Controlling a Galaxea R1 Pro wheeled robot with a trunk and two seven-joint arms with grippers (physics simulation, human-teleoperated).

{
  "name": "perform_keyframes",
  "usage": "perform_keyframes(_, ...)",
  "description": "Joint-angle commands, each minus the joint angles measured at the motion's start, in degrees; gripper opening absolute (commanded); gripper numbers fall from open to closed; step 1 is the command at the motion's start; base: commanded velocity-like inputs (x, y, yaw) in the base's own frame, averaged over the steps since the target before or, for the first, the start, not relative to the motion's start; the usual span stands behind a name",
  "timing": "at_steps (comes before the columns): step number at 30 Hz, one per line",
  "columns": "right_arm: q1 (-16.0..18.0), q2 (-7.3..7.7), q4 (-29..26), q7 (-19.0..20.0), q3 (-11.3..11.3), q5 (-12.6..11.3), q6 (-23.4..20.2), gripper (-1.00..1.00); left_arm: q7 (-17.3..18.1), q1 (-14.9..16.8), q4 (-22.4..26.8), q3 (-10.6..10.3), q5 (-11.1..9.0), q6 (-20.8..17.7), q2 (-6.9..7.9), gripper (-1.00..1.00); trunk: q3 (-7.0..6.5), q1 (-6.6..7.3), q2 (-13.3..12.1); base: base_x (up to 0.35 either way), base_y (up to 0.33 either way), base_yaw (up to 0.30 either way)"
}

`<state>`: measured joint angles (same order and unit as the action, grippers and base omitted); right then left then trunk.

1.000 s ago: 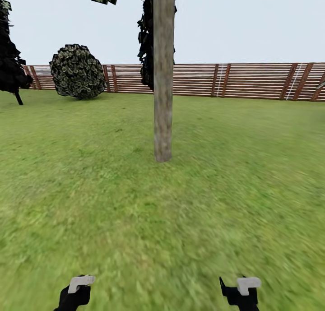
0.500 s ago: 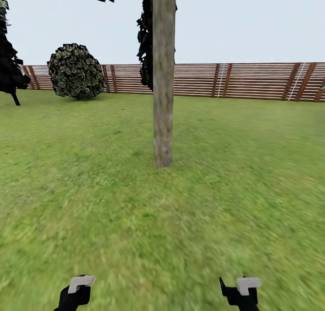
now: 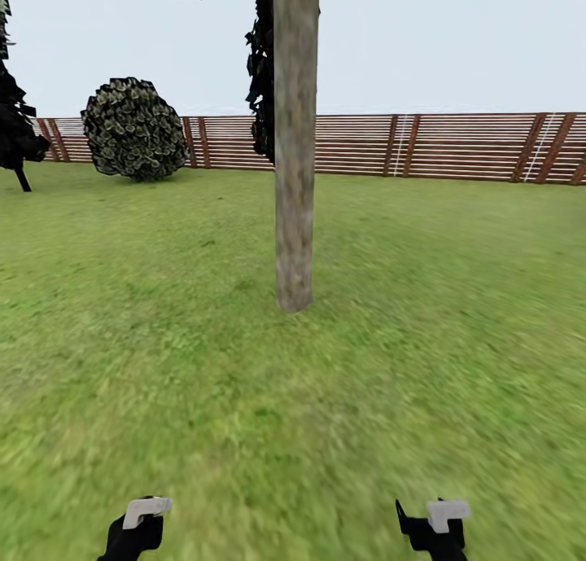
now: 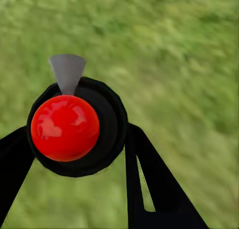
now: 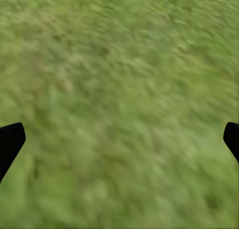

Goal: In the garden, pick up the pesticide atomizer on the floor and spray pesticide onto both trees until each tree trunk is fully covered.

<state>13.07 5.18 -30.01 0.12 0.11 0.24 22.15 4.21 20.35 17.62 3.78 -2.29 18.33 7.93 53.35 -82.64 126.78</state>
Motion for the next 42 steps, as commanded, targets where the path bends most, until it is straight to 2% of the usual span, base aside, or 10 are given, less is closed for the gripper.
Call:
perform_keyframes(1,0.03,0.01,0.04,0.02,0.0,0.02,0.17,1.0,0.45,0.04,-0.05,0.35,-0.25,0.13,-0.02,-1.0,0.05,-0.02,0.02,0.34,0.0,0.0)
perform_keyframes(31,0.0,0.05,0.16,-0.28,-0.02,-0.14,0.31,1.0,0.45,0.04,0.09,0.29,-0.23,0.17,-0.18,-1.0,0.05,-0.02,0.02,0.339,0.0,0.0)
perform_keyframes(35,-0.05,-0.33,2.5,-0.36,-0.12,-0.31,1.06,1.0,0.45,0.04,0.45,0.32,-0.35,0.21,-0.41,-1.0,0.05,-0.02,0.02,0.34,0.0,0.0)
perform_keyframes(42,-0.06,-0.54,3.77,-0.37,-0.06,-0.3,2.85,1.0,0.51,-0.61,0.19,0.64,-0.14,0.3,0.1,-1.0,0.05,-0.02,0.02,0.339,0.0,0.0)
